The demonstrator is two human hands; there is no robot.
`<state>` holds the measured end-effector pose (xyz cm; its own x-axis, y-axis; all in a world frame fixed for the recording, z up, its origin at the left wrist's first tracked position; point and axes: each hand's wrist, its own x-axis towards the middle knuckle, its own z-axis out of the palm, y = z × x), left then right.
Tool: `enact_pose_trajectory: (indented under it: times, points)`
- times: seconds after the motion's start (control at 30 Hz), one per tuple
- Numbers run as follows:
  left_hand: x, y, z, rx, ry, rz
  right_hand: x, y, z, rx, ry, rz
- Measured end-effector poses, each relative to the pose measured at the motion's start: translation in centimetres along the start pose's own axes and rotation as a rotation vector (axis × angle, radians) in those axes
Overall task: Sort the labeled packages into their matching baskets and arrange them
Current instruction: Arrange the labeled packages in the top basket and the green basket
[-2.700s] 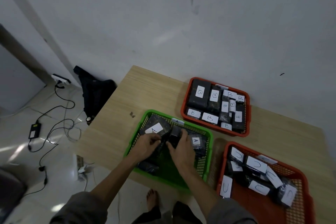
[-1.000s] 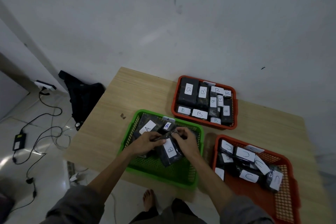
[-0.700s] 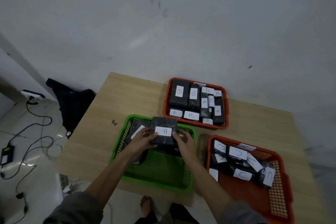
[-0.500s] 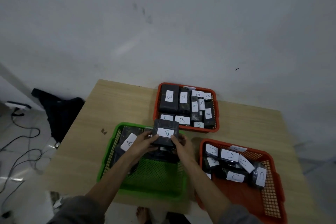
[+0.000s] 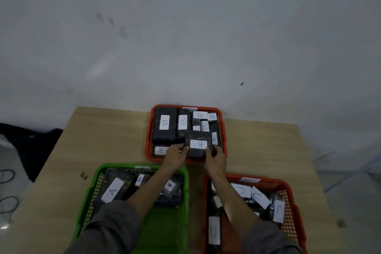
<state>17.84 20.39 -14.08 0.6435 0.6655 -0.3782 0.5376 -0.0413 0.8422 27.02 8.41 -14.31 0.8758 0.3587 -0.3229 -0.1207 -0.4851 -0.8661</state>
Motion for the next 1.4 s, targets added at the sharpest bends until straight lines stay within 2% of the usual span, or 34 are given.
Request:
enact_pose_trajectory:
  times: [0.17, 0.27, 0.53, 0.77, 0.9, 1.17, 1.4]
  points:
    - [3.4, 2.0, 3.7, -0.023, 0.024, -0.062, 5.1, 0.1, -1.6, -0.141, 0.039, -0.063]
    - [5.5, 3.2, 4.4, -0.035, 0.076, -0.093, 7.2, -0.6, -1.5, -0.120, 0.031, -0.073]
    - [11.7, 5.5, 4.9, 0.024, 0.161, -0.041, 12.6, -2.9, -0.8, -0.120, 0.027, -0.091]
    - [13.7, 5.2, 5.6, -0.031, 0.136, -0.071, 15.2, -2.1, -0.6, -0.278, -0.020, -0.178]
    - [13.7, 5.3, 5.7, -0.026, 0.138, -0.066, 15.4, -2.1, -0.7, -0.283, -0.046, -0.184]
    - [11.8, 5.0, 4.8, 0.024, 0.057, -0.030, 12.5, -2.3, -1.0, -0.228, 0.056, -0.240]
    - [7.8, 3.5, 1.5, -0.030, 0.081, -0.015, 7.2, -1.8, 0.6, -0.268, -0.045, -0.379]
